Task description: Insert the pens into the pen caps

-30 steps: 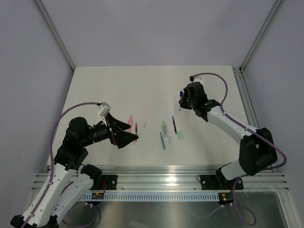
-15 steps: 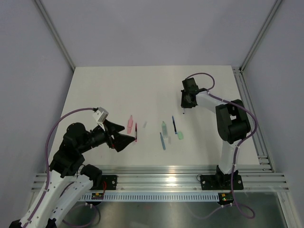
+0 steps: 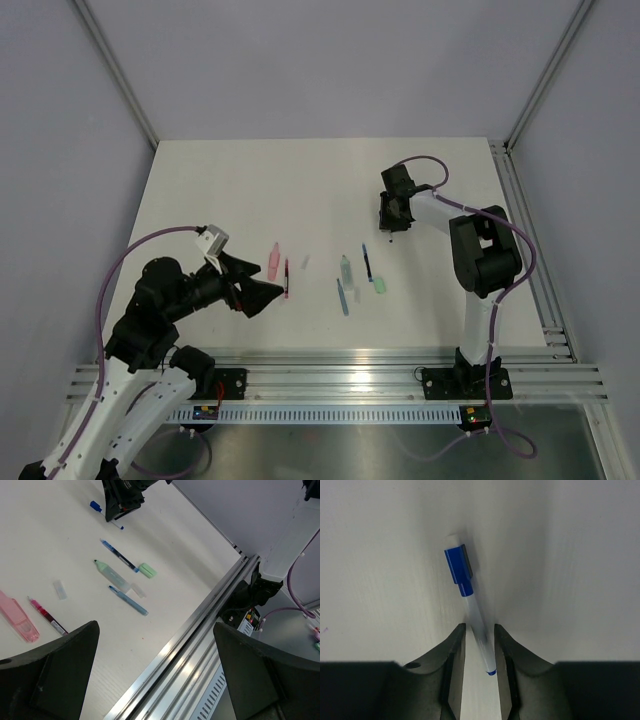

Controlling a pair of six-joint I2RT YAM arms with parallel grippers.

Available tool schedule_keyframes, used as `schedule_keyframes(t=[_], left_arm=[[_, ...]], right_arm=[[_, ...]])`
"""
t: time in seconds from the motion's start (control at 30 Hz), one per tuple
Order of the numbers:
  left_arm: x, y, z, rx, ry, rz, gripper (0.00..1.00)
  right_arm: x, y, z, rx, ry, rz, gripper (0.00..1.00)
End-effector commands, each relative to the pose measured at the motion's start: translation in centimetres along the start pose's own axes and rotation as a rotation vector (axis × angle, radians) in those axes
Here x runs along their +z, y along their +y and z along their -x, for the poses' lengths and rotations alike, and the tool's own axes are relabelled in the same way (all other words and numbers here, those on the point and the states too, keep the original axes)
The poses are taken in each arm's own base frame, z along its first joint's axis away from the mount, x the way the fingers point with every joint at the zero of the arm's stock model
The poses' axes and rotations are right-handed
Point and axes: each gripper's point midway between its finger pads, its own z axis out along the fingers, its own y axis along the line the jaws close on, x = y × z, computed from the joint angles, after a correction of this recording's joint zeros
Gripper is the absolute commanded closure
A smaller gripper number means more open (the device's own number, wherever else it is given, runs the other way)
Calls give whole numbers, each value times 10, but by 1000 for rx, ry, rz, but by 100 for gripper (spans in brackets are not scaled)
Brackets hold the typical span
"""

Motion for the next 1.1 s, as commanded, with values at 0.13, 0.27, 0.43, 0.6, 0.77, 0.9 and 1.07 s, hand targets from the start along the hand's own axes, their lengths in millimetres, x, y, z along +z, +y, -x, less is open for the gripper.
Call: schedule_keyframes(t=[0.13, 0.27, 0.43, 0.6, 0.77, 0.9, 1.07], left_arm=[[3, 4, 8, 24, -21, 19, 1], [9, 9, 5, 4, 9, 34, 1], [14, 14, 2, -18, 29, 49, 1], [19, 18, 0, -44, 45, 61, 1], [16, 15, 12, -33, 42, 81, 1], [14, 19, 14, -27, 34, 105, 2], [14, 38, -9, -44, 64, 176, 2]], right_arm=[[-46, 17, 36, 33, -111, 96, 57], [-82, 26, 43, 54, -176, 175, 55], [-130, 55, 19, 23, -232, 308, 56], [-160, 105, -43, -70, -239, 401, 61], [-163, 120, -92, -85, -212, 423, 67], [-156, 131, -121, -141, -193, 374, 68], [-148, 142, -145, -177, -158, 340, 70]])
